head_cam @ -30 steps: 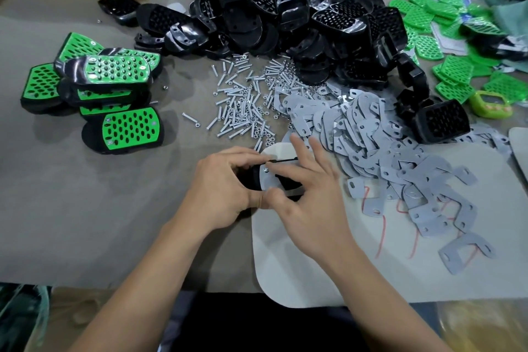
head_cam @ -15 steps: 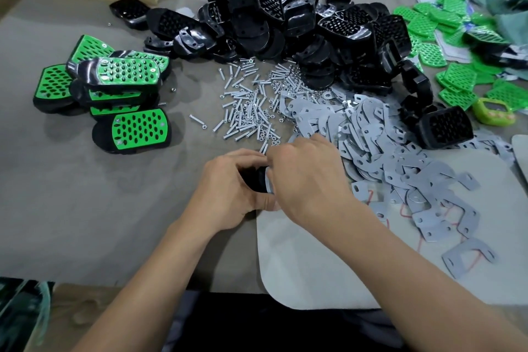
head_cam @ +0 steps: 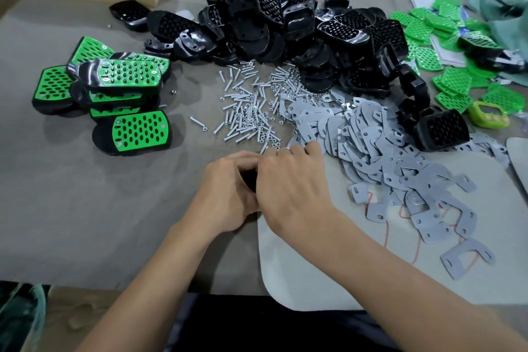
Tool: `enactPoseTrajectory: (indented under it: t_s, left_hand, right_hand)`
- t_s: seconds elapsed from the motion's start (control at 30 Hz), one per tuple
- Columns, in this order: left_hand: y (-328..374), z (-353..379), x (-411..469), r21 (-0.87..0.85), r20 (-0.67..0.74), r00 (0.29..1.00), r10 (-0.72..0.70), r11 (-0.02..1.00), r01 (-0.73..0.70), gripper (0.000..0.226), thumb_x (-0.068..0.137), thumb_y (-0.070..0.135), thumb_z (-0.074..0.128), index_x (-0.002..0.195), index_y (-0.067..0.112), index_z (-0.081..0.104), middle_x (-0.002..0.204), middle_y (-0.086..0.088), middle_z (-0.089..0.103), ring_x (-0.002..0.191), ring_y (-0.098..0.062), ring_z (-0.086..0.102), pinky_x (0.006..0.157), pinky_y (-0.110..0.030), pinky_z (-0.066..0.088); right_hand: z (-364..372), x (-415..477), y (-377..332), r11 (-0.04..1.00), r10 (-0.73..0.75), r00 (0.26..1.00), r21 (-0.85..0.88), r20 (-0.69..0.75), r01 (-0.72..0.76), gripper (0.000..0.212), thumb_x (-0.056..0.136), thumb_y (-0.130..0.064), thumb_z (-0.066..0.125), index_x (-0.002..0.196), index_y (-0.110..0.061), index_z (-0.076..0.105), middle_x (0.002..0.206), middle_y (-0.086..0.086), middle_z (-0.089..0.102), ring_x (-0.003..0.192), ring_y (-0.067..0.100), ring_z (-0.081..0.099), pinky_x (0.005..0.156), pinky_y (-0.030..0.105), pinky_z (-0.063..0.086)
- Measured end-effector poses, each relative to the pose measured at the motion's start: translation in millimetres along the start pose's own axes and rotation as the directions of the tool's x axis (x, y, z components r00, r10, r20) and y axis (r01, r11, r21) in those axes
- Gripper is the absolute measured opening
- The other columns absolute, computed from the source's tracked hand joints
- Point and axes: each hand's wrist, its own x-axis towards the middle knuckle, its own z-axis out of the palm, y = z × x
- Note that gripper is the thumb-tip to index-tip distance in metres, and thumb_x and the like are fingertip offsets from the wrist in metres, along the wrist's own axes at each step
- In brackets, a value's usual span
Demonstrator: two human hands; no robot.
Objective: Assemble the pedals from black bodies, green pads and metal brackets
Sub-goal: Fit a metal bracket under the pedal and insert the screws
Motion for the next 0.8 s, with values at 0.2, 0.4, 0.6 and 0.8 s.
enactPoseTrajectory:
  t_s: [0.2,0.4,0.6,0.8]
  left_hand:
    - [-2,1,0,0.004,-0.007,1.0,0.027,1.0,-0.027,0.06,0.047,0.001,0.099,0.102,0.018,0.082,0.103,0.02,0.071,0.095,0.014,0.064,0.082,-0.005,0.042]
    - [-1,-1,2,-0.007,-0.007,1.0,0.017,1.0,-0.017,0.063,0.043,0.011,0.105,0.1,0.022,0.082,0.104,0.021,0.072,0.094,0.01,0.066,0.08,-0.005,0.043]
    - [-3,0,0,0.046,-0.02,1.0,0.024,0.999,-0.023,0.059,0.048,0.001,0.097,0.1,0.023,0.082,0.098,0.037,0.068,0.097,0.016,0.063,0.081,-0.005,0.043]
    - [3,0,0,0.0,-0.016,1.0,-0.001,1.0,0.001,0.059,0.045,0.005,0.103,0.099,0.019,0.082,0.099,0.023,0.071,0.089,0.016,0.063,0.077,-0.003,0.041]
  right_hand:
    - [4,-1,11,0.997,-0.037,0.997,0.062,-0.061,0.041,0.006,0.091,-0.024,0.051,0.093,-0.021,0.046,0.1,0.003,0.069,0.092,0.027,0.063,0.082,0.041,0.024]
    - [3,0,22,0.98,-0.185,0.982,0.072,-0.029,0.187,0.019,0.086,-0.019,0.054,0.105,-0.018,0.052,0.102,0.004,0.069,0.093,0.028,0.063,0.084,0.038,0.027]
    - [6,-3,11,0.984,-0.173,0.984,-0.045,-0.04,0.171,0.006,0.089,-0.013,0.041,0.093,-0.018,0.043,0.093,0.006,0.07,0.085,0.026,0.064,0.089,0.043,0.03]
    - [9,-1,21,0.986,-0.168,0.983,-0.007,-0.079,0.168,0.014,0.087,-0.016,0.05,0.09,-0.02,0.036,0.086,0.003,0.071,0.079,0.026,0.066,0.077,0.04,0.024]
